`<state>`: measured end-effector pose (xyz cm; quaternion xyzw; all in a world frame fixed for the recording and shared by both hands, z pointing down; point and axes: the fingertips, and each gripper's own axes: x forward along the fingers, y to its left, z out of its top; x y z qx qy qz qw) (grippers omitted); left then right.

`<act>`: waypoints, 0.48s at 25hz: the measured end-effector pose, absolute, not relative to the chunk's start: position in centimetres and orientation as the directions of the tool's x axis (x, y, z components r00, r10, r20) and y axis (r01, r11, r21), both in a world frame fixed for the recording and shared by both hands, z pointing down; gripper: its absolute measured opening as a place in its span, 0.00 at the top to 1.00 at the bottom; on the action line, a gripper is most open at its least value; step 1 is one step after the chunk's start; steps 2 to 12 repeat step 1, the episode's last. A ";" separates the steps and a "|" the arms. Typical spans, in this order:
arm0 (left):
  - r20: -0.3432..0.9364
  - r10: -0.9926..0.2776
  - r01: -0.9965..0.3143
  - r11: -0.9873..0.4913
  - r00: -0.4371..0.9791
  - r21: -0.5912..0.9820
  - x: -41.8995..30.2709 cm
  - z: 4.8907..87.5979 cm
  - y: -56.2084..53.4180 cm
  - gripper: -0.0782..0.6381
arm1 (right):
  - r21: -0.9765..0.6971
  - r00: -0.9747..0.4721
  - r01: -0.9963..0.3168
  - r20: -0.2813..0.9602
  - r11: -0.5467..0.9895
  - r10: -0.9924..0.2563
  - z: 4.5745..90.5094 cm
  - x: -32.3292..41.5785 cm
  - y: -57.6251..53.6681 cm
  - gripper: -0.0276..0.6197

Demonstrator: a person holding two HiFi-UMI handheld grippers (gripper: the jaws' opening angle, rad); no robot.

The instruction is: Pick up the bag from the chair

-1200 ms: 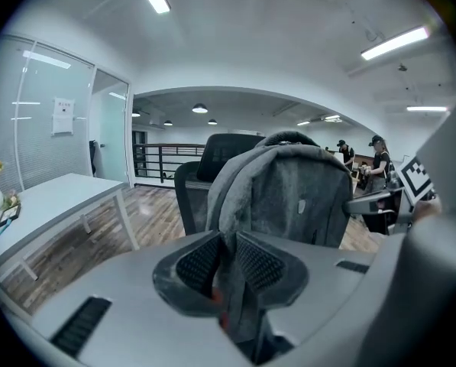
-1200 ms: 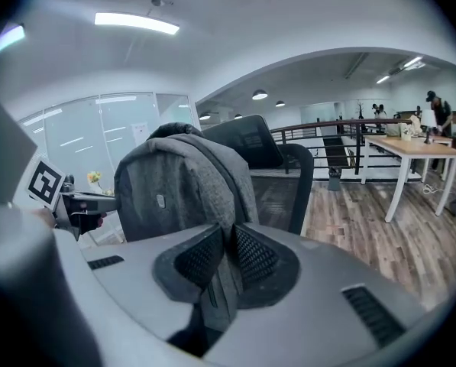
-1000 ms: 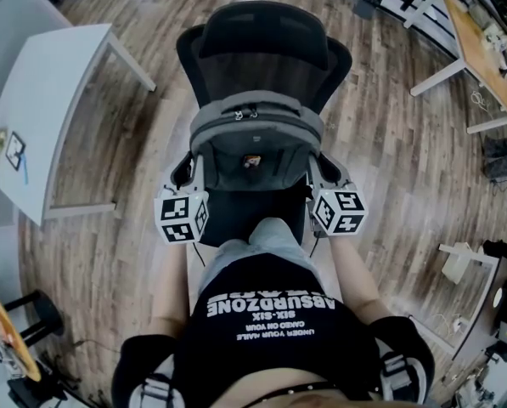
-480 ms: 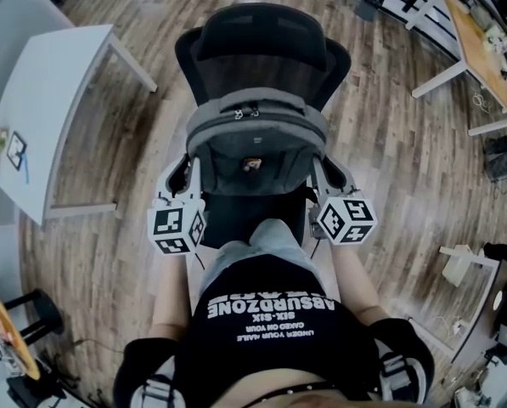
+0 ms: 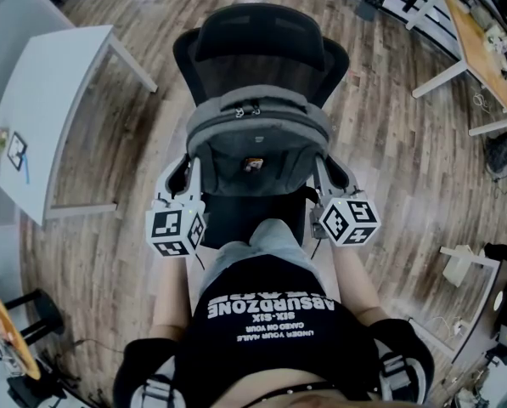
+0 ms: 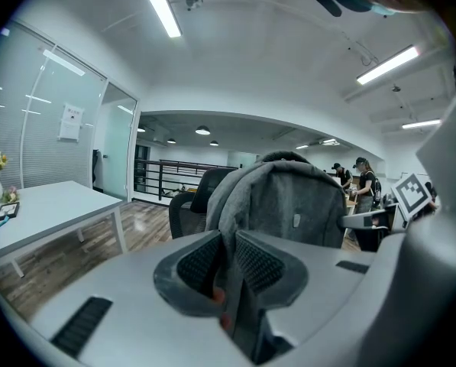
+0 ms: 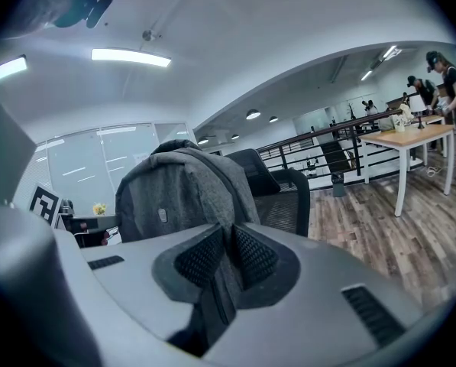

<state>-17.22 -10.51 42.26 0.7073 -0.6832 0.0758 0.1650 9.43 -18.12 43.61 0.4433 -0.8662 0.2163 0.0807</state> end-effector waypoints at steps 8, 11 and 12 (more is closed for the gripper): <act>0.334 -0.941 -0.991 -0.012 0.055 0.131 -17.0 42.3 -10.5 0.79 | -0.303 -0.594 -0.803 0.332 0.514 -0.733 43.6 9.6 -18.1 0.87; 0.334 -0.941 -0.991 -0.012 0.055 0.131 -17.0 42.3 -10.5 0.79 | -0.303 -0.594 -0.803 0.332 0.514 -0.733 43.6 9.6 -18.1 0.87; 0.334 -0.941 -0.991 -0.012 0.055 0.131 -17.0 42.3 -10.5 0.79 | -0.303 -0.594 -0.803 0.332 0.514 -0.733 43.6 9.6 -18.1 0.87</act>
